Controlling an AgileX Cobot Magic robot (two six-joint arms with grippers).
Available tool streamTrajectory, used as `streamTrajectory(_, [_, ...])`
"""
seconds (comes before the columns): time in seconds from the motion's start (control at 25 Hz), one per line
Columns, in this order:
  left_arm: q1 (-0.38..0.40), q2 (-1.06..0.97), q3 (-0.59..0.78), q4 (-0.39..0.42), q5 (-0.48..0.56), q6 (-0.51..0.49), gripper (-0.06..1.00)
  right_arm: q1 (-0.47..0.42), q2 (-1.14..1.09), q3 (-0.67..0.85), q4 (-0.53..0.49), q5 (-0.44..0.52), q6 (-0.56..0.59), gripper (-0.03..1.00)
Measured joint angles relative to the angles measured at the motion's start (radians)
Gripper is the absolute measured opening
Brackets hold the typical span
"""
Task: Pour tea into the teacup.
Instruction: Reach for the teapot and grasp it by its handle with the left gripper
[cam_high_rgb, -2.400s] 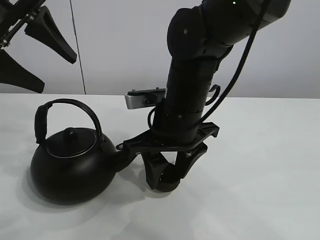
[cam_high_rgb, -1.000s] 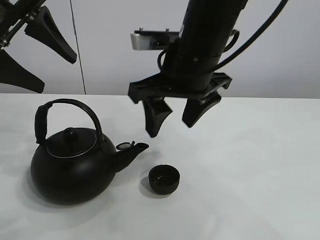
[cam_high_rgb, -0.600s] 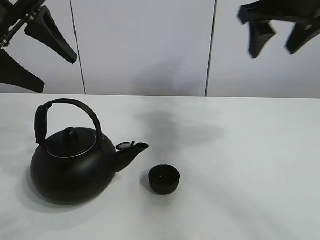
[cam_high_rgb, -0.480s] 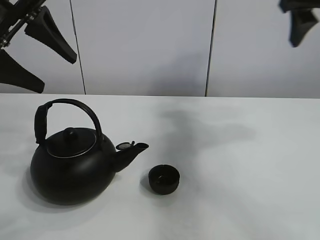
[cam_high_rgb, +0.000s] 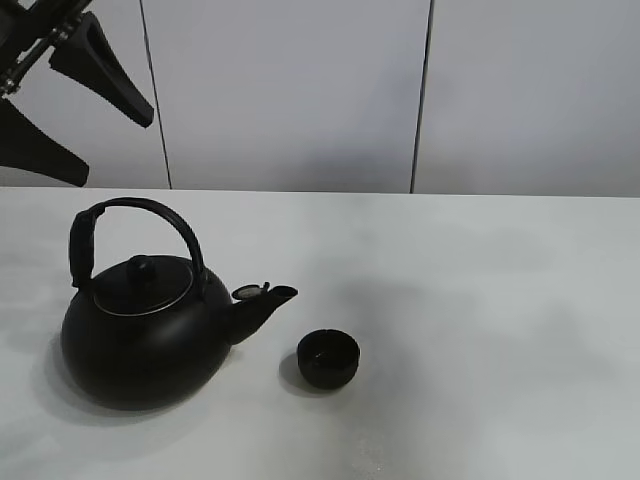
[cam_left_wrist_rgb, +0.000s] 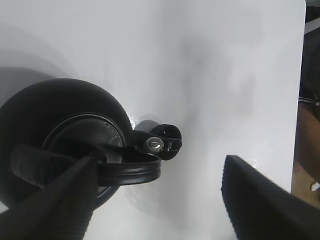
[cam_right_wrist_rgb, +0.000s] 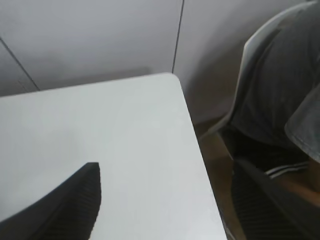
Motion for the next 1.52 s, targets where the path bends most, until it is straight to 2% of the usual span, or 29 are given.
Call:
streamTrajectory(0.28, [0.0, 0.0, 0.0, 0.0, 0.0, 0.0, 0.51, 0.097, -0.401, -0.001, 0.05, 0.106, -0.022, 0.51])
streamTrajectory(0.52, [0.0, 0.0, 0.0, 0.0, 0.0, 0.0, 0.51, 0.103, -0.679, 0.017, 0.095, 0.208, -0.044, 0.51])
streamTrajectory(0.68, [0.0, 0.0, 0.0, 0.0, 0.0, 0.0, 0.51, 0.103, -0.856, 0.168, 0.098, 0.225, -0.045, 0.51])
streamTrajectory(0.88, [0.0, 0.0, 0.0, 0.0, 0.0, 0.0, 0.51, 0.103, -1.057, 0.459, 0.127, 0.225, -0.045, 0.51])
streamTrajectory(1.08, [0.0, 0.0, 0.0, 0.0, 0.0, 0.0, 0.51, 0.103, -1.168, 0.698, 0.14, 0.225, -0.045, 0.51])
streamTrajectory(1.24, [0.0, 0.0, 0.0, 0.0, -0.001, 0.0, 0.51, 0.103, -1.188, 0.817, 0.149, 0.201, -0.045, 0.51])
streamTrajectory(1.52, [0.0, 0.0, 0.0, 0.0, -0.001, 0.0, 0.51, 0.114, -1.188, 0.963, 0.188, 0.096, -0.045, 0.51])
